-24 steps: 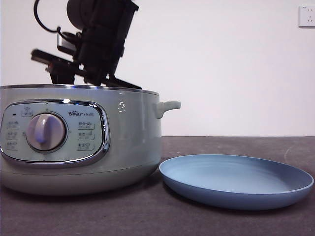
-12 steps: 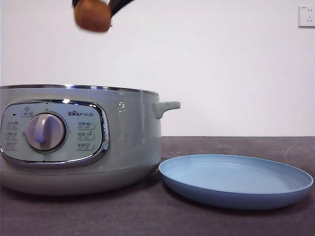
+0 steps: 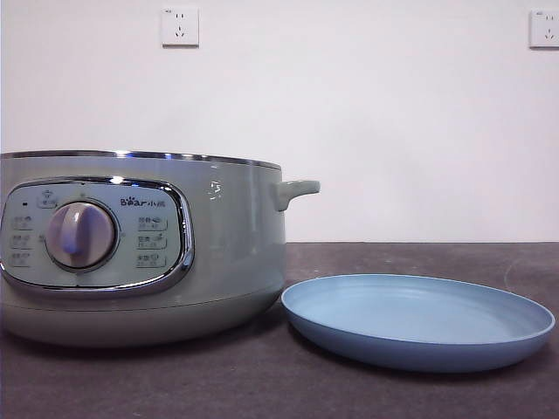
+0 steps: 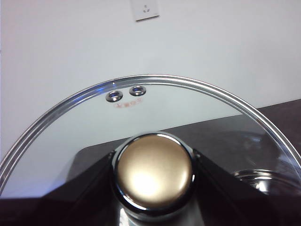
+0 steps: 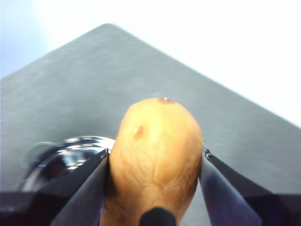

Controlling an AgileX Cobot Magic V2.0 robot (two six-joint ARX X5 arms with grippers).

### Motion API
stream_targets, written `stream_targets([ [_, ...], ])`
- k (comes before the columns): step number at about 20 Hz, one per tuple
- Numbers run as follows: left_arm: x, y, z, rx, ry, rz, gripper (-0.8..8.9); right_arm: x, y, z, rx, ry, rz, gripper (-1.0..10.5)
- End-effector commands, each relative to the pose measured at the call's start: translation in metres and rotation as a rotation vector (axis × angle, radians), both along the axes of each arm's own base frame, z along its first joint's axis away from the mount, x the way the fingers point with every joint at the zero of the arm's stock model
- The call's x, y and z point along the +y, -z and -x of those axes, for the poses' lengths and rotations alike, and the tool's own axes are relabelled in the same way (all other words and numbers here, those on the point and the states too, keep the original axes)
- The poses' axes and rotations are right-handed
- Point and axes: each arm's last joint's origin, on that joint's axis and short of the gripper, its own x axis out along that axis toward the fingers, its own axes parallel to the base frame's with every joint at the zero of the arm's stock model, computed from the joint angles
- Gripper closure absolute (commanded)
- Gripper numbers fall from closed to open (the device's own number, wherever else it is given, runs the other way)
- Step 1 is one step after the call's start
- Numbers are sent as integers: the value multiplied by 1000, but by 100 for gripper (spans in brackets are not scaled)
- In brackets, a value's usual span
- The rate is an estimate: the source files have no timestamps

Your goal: Take the potato out from the steamer,put the potato on the plate,close the lid

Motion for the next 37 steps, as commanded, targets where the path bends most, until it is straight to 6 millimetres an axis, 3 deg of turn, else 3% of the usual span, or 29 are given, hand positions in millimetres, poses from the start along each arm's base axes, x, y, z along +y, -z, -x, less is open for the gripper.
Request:
stream_targets([
  [1, 1, -9, 4, -80, 25, 68, 822, -19, -7, 9, -19, 82, 40, 958],
  [9, -2, -12, 1, -98, 77, 102, 822, -62, -29, 33, -90, 227, -1, 959],
  [15, -6, -12, -7, -76, 76, 90, 822, -73, -10, 30, -14, 290, 85, 959],
  [18, -8, -12, -9, -70, 91, 89, 822, -77, 17, 27, 69, 311, 141, 959],
  [21, -10, -12, -10, -68, 123, 95, 822, -84, 49, 28, 56, 315, 91, 959],
  [24, -11, -13, -12, -71, 128, 97, 822, -91, 94, 35, 62, 264, -16, 959],
  [28, -15, -13, -18, -53, 140, 89, 822, -101, 152, 37, 155, 304, 11, 959],
  [33, -22, -12, -26, -20, 217, 117, 822, -95, 196, 21, 344, 223, 30, 959],
  [37, -27, -11, -32, 0, 241, 120, 822, -91, 216, 2, 420, 231, 50, 959],
])
